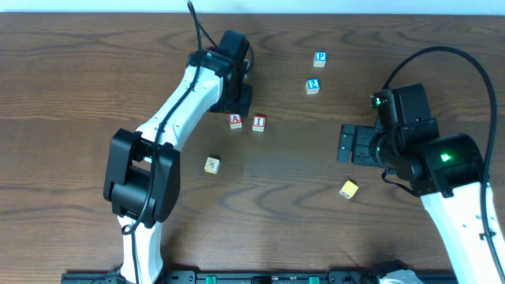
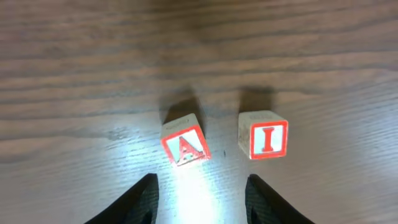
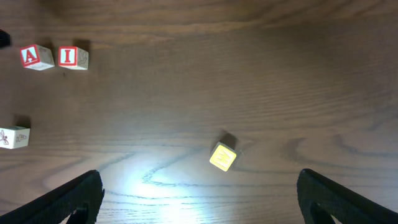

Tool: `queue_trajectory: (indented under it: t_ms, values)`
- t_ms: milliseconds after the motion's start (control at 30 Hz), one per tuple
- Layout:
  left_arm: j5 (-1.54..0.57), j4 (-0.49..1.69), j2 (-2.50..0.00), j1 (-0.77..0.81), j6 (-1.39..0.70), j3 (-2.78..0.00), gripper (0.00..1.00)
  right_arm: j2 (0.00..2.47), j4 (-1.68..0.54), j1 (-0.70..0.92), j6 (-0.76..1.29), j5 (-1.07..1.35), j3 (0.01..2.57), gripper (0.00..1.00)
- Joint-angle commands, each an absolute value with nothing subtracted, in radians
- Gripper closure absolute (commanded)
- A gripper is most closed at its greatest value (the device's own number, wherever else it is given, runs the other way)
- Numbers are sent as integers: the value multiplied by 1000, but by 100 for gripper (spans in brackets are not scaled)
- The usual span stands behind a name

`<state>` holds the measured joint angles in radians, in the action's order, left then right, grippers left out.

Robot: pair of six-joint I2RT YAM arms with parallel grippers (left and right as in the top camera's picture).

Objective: Spell out Ai2

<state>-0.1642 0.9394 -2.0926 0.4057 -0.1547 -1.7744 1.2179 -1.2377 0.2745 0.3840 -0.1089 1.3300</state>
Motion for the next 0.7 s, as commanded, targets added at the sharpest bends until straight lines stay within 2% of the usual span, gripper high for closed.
queue_trajectory:
  t_ms: [0, 200, 333, 433, 533, 667]
  values:
    - [-86, 989, -2091, 395, -131, -1810, 59, 1206, -1240, 284, 400, -117, 1329, 1]
    - [56, 1080, -2091, 363, -184, -1808, 60, 1206, -1242, 284, 400, -117, 1329, 1]
    - [35, 1067, -2091, 311, -178, -1772, 62, 1206, -1247, 284, 400, -117, 1329, 1]
    - [-56, 1046, -2091, 273, -148, -1725, 70, 1206, -1249, 284, 405, -116, 1329, 1]
    - [-142, 994, -2091, 252, -138, -1654, 66, 1206, -1248, 284, 408, -117, 1329, 1]
    - [-151, 876, -2091, 271, -139, -1552, 63, 1206, -1249, 284, 407, -117, 1329, 1]
